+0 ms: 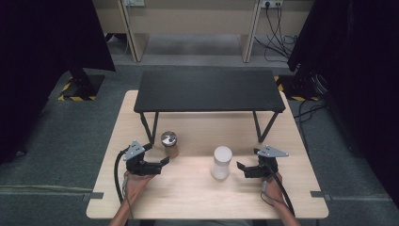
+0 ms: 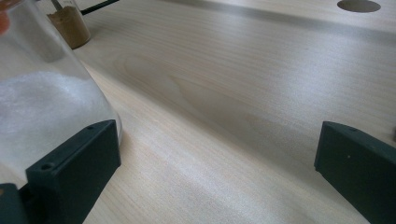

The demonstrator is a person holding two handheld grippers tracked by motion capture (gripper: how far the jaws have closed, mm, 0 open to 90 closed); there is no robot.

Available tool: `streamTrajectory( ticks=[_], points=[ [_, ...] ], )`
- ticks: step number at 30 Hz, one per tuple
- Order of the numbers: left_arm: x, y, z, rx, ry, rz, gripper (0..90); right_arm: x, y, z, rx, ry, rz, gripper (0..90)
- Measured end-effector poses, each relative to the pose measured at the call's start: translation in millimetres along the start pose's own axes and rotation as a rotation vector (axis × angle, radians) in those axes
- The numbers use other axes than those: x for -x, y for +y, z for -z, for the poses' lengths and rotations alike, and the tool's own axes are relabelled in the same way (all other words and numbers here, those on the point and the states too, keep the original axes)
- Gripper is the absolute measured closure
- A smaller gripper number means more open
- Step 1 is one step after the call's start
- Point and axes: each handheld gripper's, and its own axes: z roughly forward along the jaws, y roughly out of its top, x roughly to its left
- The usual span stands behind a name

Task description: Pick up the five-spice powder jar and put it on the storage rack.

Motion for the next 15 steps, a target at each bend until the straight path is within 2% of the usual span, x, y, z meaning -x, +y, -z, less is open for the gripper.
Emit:
streamTrajectory(
  ticks=[8,15],
  points=[
    [2.8,11.2,-12.3,-0.033,0.023,-0.018,1.1,-0.2,0.5,-0.2,-0.003,0.001,0.003,0.4],
    [2.7,18.0,-27.3,-0.036,0.04,-0.006,1.8,-0.6,0.5,-0.4,-0.002,0.001,0.003,0.4]
  ],
)
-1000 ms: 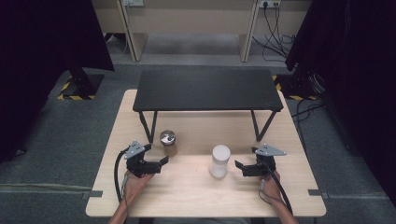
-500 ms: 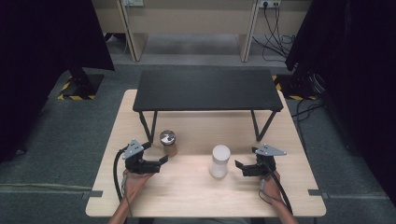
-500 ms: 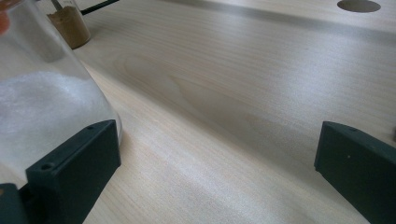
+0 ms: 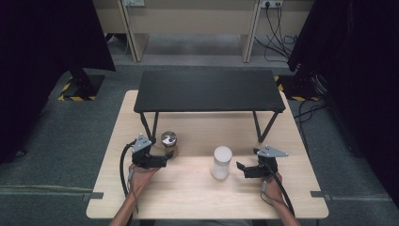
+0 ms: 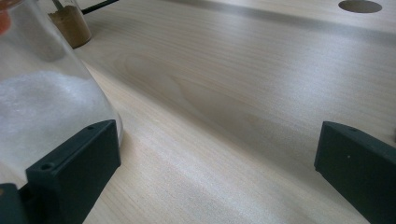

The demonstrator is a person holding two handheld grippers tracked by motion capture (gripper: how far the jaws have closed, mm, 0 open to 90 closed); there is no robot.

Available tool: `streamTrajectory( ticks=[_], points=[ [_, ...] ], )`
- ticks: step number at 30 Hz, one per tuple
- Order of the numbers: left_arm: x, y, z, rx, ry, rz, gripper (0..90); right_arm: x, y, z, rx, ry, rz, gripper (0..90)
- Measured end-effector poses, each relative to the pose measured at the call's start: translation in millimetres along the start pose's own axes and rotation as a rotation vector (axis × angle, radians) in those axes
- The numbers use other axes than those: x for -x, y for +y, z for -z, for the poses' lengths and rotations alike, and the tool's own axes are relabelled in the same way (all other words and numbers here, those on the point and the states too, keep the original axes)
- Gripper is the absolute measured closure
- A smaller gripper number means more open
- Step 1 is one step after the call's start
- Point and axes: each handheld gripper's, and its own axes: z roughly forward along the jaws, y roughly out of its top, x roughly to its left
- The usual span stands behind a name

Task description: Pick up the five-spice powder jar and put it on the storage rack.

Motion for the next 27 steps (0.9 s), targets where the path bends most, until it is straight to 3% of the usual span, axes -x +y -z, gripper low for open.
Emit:
streamTrajectory(
  ticks=[12,16,27],
  points=[
    [4.4,13.8,-23.4,-0.022,0.025,-0.012,3.2,0.5,0.2,-0.2,-0.001,0.003,0.001,0.4],
    [4.2,14.5,-25.5,-0.019,0.032,-0.002,3.7,0.3,0.3,-0.1,-0.002,0.003,0.002,0.4],
    [5.8,15.6,-31.4,-0.034,0.045,-0.029,7.9,0.6,0.3,-0.3,-0.002,0.005,0.003,0.4]
  ],
)
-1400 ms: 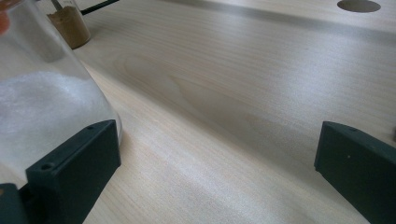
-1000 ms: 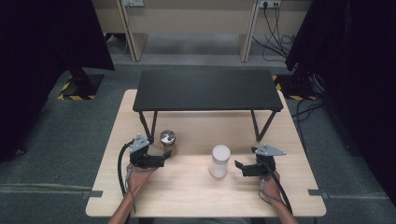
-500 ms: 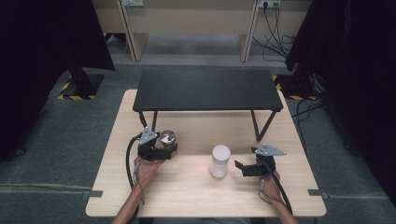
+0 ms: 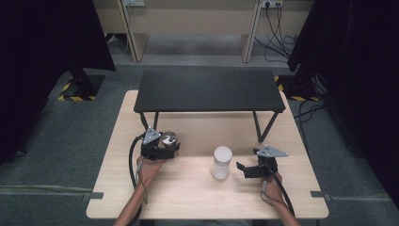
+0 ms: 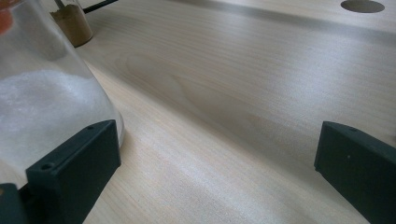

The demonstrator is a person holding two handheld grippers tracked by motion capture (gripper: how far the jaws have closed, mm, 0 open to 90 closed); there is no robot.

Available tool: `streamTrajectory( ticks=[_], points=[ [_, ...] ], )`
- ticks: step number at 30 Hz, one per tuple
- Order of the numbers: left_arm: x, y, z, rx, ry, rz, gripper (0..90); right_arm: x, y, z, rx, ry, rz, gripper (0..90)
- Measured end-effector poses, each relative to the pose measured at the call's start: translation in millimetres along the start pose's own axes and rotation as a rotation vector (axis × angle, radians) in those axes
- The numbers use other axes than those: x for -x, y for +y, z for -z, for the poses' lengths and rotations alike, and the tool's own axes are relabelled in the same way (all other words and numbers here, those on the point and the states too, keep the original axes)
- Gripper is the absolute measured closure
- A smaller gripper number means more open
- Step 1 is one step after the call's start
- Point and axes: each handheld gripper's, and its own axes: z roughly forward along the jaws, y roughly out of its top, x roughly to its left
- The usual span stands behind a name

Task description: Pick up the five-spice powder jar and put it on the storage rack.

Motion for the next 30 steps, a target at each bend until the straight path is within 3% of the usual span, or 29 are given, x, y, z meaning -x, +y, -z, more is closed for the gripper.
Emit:
streamTrajectory(
  ticks=[8,11,22,30],
  points=[
    [7.9,6.7,-5.9,-0.038,0.023,-0.052,20.9,0.3,0.1,-0.1,-0.001,0.002,0.002,0.4],
    [9.6,5.8,-7.3,-0.035,0.022,-0.062,30.0,0.3,0.2,-0.2,-0.001,0.002,0.004,0.4],
    [10.4,8.1,-6.9,-0.042,0.025,-0.061,30.8,0.7,0.1,-0.1,-0.001,0.003,0.0,0.4],
    [8.1,7.3,1.9,-0.026,0.022,-0.037,30.9,0.4,0.1,-0.1,-0.001,0.002,0.003,0.4]
  ],
)
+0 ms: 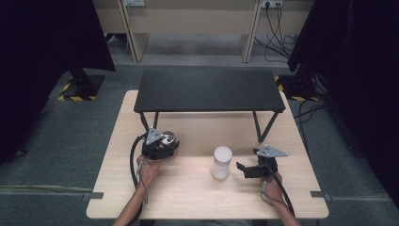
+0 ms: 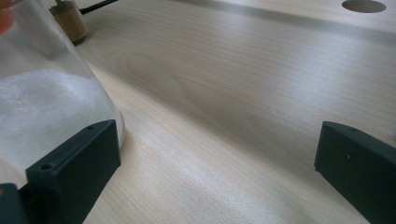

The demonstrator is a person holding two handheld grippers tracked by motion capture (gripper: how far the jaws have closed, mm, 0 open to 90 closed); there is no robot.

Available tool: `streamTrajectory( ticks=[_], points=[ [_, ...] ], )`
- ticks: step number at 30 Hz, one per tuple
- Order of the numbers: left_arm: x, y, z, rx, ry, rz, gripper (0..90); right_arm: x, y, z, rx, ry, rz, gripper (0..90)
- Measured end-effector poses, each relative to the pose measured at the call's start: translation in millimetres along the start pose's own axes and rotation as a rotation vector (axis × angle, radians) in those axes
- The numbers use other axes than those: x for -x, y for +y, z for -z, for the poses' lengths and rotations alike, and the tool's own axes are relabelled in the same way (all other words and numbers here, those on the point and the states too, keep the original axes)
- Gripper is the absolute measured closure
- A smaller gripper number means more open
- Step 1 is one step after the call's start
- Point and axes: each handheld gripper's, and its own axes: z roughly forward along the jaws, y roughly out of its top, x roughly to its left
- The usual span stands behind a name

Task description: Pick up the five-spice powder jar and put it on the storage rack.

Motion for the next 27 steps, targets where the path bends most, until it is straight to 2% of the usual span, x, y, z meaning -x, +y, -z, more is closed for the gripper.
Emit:
streamTrajectory(
  ticks=[3,5,8,13,20,25,27],
  points=[
    [-0.1,5.5,6.5,-0.003,-0.008,-0.014,30.9,0.0,0.0,0.0,0.0,0.0,-0.001,0.4],
    [1.6,10.5,15.4,0.004,-0.019,-0.038,30.9,-0.1,0.0,0.1,0.0,-0.001,0.0,0.4],
    [2.1,14.7,21.6,0.009,-0.032,-0.044,30.9,-0.5,0.0,0.0,0.0,-0.002,0.002,0.4],
    [4.1,31.7,37.0,0.007,-0.059,-0.072,30.9,-0.2,0.0,0.0,0.0,-0.001,0.0,0.4],
    [-1.2,59.0,52.8,0.005,-0.102,-0.055,30.9,-0.6,0.0,0.0,0.0,-0.002,0.002,0.4],
    [-5.3,79.2,60.4,-0.001,-0.127,-0.057,30.9,-0.8,0.1,0.0,-0.001,-0.002,0.004,0.4],
    [-3.5,88.0,63.7,-0.004,-0.125,-0.075,30.9,-0.7,0.1,-0.1,-0.001,-0.002,0.003,0.4]
  ],
)
